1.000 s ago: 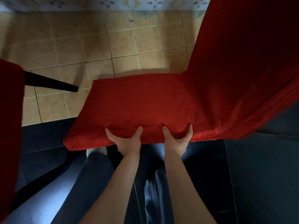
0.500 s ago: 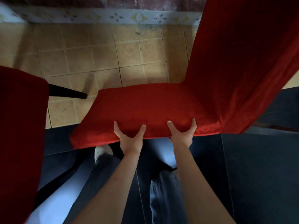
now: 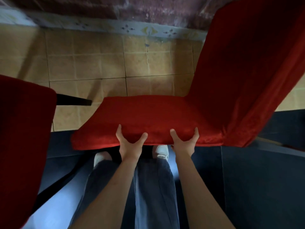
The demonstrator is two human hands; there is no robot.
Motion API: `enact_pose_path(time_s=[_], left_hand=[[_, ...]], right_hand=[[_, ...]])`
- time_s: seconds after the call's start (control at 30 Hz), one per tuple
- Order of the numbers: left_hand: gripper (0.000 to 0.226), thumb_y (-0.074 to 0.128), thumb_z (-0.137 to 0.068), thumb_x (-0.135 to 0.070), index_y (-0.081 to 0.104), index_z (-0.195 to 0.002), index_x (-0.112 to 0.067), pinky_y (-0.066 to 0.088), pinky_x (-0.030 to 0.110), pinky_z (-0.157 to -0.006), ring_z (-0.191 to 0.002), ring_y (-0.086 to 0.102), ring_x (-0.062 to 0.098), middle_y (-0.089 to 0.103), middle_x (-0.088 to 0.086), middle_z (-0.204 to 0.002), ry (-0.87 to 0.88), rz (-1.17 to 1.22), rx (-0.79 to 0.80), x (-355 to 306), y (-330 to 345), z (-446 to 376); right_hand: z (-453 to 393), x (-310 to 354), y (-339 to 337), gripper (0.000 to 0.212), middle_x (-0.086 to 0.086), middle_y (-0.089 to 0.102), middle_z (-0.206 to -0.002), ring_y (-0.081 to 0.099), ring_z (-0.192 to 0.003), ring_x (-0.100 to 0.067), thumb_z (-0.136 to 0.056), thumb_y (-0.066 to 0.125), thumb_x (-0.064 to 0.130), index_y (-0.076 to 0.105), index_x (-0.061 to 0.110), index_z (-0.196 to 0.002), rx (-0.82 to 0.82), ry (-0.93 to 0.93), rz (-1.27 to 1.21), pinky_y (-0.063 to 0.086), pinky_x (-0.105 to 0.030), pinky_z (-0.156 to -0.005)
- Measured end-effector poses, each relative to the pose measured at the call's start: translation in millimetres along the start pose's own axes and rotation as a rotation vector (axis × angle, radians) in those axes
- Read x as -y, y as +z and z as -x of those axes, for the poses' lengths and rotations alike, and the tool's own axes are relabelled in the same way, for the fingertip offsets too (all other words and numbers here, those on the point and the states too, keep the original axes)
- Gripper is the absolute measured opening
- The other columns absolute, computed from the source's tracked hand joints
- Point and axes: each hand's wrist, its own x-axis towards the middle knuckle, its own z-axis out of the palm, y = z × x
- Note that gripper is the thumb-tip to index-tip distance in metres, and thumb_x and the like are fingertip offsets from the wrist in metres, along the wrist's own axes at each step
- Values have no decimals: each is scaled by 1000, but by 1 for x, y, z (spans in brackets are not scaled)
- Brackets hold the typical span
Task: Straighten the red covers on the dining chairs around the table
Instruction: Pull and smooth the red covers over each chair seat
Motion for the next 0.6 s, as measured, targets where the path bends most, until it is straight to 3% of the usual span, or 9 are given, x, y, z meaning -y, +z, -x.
enact_pose_path(time_s=[0.07,0.17,0.27,0.4,0.5,0.6], left_hand=[[102,81,-71,-43,9,-143,-54,43,17,-70,-92,48,9,40,-13,-124,-5,6,2,-3,-1,-1],[101,81,-72,-42,9,-142,-56,34,12,-60,-87,46,5,37,-16,-119,-26,-1,17,-5,-3,0],[100,81,-72,-41,10,-140,-57,39,17,-67,-92,49,7,40,-16,-119,-30,-5,19,-4,-3,-1],[101,81,-74,-36,10,-143,-55,47,27,-86,-85,49,-3,41,-16,-119,-37,67,3,-7,2,2],[103,79,-75,-39,6,-146,-53,39,26,-85,-104,53,12,42,-10,-132,-34,47,-63,-10,7,12],[98,79,-72,-47,15,-147,-49,43,37,-88,-124,48,29,46,8,-141,-51,-96,-180,-13,8,21]], right_hand=[[-2,2,-4,101,3,48,-116,64,-104,-27,-71,84,37,18,49,-146,33,0,68,56,-46,-88],[-3,8,-10,100,2,48,-107,69,-90,-27,-73,80,45,12,46,-148,89,-21,239,57,-45,-84],[-6,11,-15,102,-1,50,-109,68,-95,-31,-74,77,50,9,40,-150,120,-32,354,57,-46,-84],[-11,14,-25,104,-8,62,-118,68,-96,-30,-73,77,51,11,35,-151,137,-92,489,57,-46,-84],[-12,20,-36,104,-8,66,-112,69,-92,-28,-71,76,55,15,30,-152,155,-153,624,57,-36,-80],[-13,30,-42,99,-10,67,-116,65,-102,-31,-70,73,62,28,24,-150,110,-290,885,48,-32,-77]])
